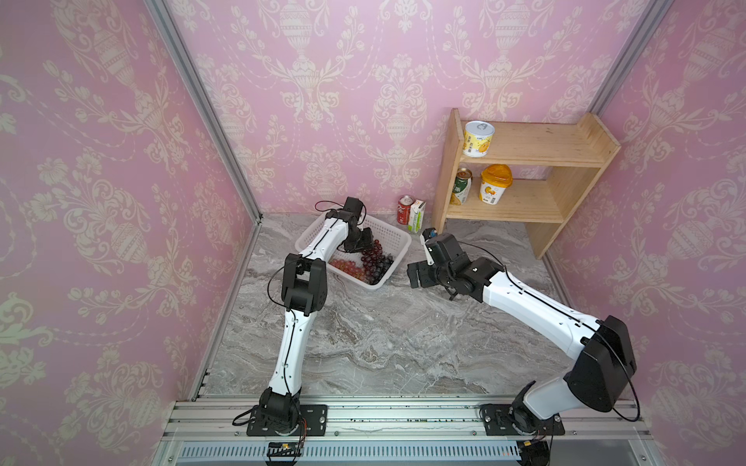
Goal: Pack grapes into containers
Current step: Pick up the grape from the basket.
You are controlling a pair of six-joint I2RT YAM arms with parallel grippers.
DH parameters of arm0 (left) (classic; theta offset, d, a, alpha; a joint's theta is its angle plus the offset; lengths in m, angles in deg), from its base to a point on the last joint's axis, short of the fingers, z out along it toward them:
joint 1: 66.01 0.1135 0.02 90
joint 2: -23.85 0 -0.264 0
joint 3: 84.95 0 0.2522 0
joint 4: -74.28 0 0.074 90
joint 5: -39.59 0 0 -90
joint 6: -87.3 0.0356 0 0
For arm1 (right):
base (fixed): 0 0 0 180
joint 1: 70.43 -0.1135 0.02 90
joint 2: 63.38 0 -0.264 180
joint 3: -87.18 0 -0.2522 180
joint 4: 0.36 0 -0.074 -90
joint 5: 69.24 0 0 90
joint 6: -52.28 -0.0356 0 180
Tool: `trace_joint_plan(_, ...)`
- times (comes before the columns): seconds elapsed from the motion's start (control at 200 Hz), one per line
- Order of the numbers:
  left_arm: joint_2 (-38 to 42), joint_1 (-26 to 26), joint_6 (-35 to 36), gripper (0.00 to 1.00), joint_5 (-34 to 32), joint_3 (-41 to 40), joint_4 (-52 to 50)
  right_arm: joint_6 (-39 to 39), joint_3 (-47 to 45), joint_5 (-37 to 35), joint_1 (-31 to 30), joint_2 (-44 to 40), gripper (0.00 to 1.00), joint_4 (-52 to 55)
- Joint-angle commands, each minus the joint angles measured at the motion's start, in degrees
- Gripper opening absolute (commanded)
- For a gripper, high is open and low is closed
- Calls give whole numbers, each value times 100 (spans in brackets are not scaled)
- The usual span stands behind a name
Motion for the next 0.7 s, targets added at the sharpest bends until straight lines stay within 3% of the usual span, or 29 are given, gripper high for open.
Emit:
trace_joint_plan(0.0,276,-98,24,45,295,-169,37,-112,-91,-62,29,-118,100,-24)
trace_joint_plan(0.355,703,-92,-24,34,666,-748,556,-133,-114,-23,28,-121,100,-37)
trace_joint_plan(0.69,820,-72,-95,35,865,-857,847,-196,-224,-39,28,-183,100,-59)
